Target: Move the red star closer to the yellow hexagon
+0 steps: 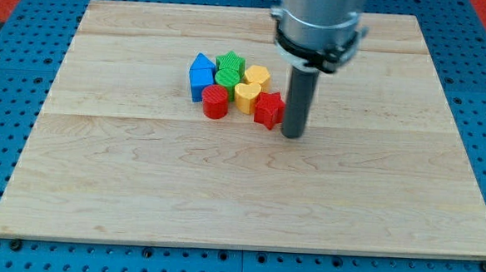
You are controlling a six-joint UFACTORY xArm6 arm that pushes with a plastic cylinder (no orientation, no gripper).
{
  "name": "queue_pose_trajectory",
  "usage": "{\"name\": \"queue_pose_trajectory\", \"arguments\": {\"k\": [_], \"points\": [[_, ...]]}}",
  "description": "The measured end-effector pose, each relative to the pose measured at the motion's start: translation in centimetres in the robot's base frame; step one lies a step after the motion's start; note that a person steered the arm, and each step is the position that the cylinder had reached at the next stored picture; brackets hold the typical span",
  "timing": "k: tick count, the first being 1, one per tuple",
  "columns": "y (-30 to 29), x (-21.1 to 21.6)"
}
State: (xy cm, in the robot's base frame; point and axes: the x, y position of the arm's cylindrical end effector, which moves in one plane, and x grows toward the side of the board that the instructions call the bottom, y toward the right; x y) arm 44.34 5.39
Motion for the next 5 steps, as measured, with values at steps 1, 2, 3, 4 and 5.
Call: {"name": "queue_pose_trajectory", "arguments": {"k": [1,2,3,4,5], "points": [[-0.1,-3.4],[0.1,-3.9],[0.1,-5.5],[-1.5,-5.7],[2.1,-5.4]]}}
